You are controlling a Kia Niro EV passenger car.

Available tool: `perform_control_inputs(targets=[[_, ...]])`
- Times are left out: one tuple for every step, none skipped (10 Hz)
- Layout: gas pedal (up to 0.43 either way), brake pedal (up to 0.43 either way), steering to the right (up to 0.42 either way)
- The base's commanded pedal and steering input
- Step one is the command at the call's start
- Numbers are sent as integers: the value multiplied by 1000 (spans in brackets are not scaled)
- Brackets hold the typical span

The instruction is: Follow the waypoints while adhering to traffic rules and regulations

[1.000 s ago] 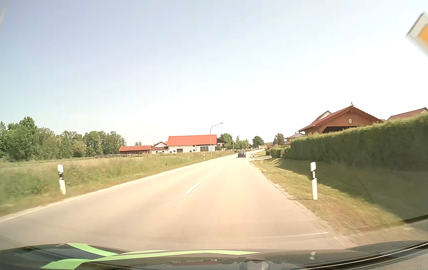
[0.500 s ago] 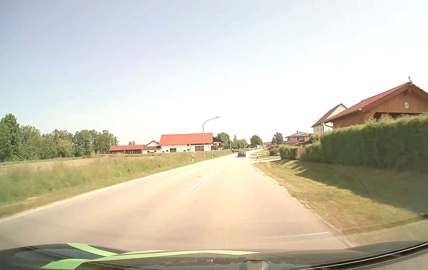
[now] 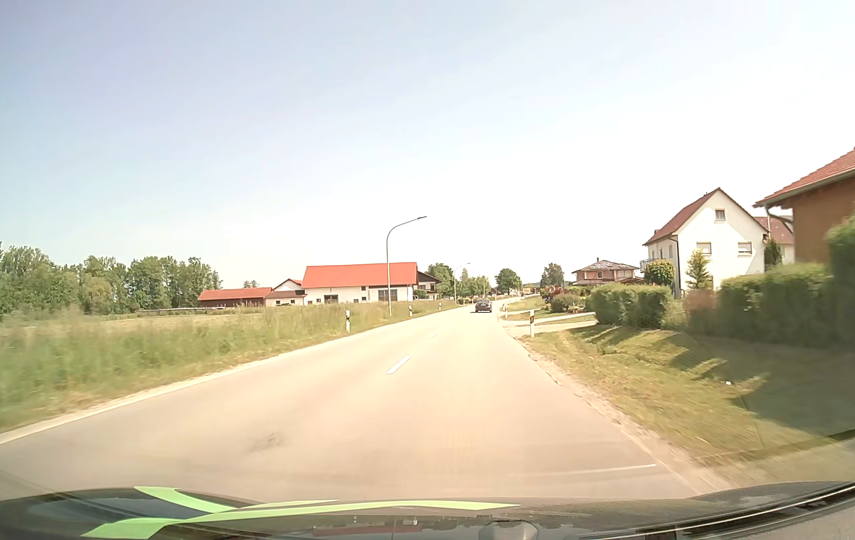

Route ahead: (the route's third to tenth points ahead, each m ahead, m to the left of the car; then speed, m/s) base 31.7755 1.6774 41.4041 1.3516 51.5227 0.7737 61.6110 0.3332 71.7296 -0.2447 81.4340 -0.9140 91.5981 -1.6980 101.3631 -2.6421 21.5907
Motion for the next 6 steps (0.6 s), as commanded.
perform_control_inputs(targets=[[0,201,3],[0,183,3],[0,146,3],[0,122,3],[0,91,3],[0,37,3]])
